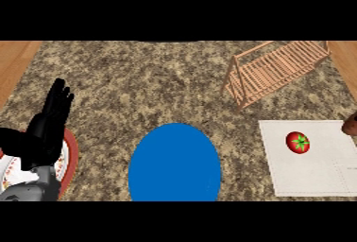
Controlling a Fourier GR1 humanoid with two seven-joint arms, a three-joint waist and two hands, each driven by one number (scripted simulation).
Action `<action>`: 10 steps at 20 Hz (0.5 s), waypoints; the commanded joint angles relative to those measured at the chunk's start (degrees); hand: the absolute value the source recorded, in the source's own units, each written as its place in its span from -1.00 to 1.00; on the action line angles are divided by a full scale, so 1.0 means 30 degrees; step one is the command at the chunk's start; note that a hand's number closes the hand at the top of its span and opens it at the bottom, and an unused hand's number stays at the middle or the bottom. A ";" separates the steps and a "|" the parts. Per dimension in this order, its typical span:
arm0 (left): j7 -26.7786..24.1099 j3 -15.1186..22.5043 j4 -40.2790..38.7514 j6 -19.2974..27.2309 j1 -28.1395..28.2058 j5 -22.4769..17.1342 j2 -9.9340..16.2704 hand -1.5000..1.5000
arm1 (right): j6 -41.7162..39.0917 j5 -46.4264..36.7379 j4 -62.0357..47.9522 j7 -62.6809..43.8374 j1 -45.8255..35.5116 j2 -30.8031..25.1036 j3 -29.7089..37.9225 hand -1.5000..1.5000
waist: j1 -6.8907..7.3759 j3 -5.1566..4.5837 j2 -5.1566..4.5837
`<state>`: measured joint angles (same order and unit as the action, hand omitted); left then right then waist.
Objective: Pick the sweet potato from the placemat and place it in the tiered shelf
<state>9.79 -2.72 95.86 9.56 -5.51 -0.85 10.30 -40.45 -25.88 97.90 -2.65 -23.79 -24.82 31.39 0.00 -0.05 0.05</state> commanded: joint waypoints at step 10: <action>-0.0719 0.0005 -0.0324 -0.0184 0.0278 0.0551 -0.0573 0.00 | 0.6777 -0.2542 -1.0370 0.3673 -0.4283 -0.0652 -0.2025 1.00 | 0.0293 0.0022 -0.0105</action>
<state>9.07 -2.54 96.80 8.54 -4.05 -0.01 9.32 -26.23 -30.96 76.23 4.62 -32.69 -26.66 27.14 0.67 0.01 -0.13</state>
